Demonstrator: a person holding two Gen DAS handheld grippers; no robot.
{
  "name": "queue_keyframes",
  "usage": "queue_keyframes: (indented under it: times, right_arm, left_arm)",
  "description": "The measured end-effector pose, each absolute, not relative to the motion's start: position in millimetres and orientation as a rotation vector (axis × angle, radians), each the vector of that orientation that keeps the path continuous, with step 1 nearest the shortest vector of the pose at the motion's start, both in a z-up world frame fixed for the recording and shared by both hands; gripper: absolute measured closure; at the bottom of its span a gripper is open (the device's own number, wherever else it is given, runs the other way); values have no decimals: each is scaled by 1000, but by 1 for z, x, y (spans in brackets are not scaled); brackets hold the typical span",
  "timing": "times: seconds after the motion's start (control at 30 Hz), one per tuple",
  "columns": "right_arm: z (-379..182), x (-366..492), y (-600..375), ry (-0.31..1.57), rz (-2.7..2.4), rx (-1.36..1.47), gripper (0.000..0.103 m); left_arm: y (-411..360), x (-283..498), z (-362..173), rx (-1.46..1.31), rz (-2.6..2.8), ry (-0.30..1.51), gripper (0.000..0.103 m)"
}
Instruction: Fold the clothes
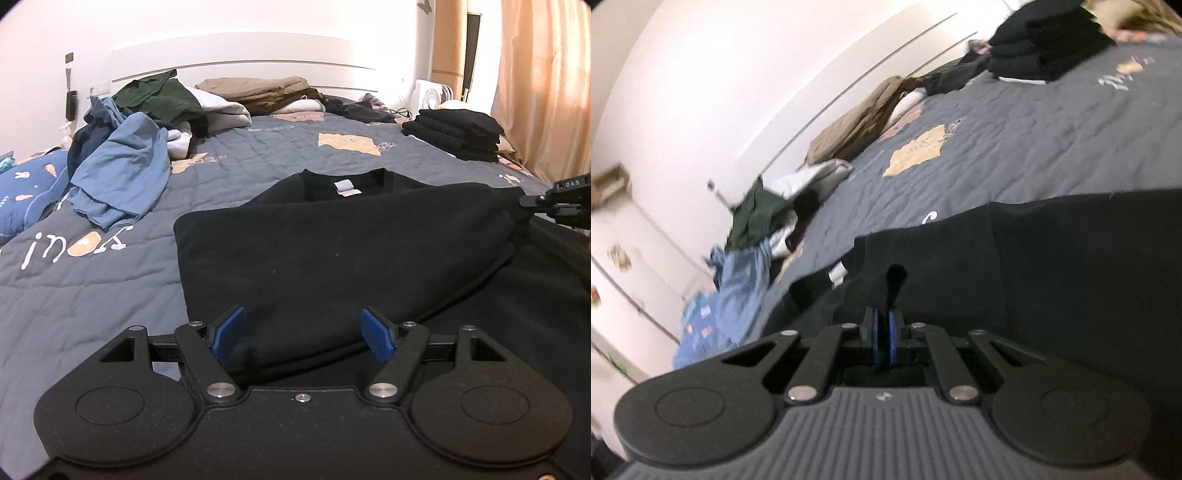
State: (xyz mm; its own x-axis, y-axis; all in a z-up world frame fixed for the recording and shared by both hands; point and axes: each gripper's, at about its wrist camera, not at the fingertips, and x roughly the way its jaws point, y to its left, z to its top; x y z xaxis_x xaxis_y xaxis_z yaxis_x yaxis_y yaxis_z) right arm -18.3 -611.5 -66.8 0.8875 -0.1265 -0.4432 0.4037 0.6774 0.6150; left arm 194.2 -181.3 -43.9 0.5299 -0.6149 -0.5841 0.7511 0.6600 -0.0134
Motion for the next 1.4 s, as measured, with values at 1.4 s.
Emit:
queue_keyframes:
  times: [1.4]
  right_arm:
    - [-63,5,-584,721,-410,436,99]
  left_arm:
    - [-185,193,-52,309,-790,599,32]
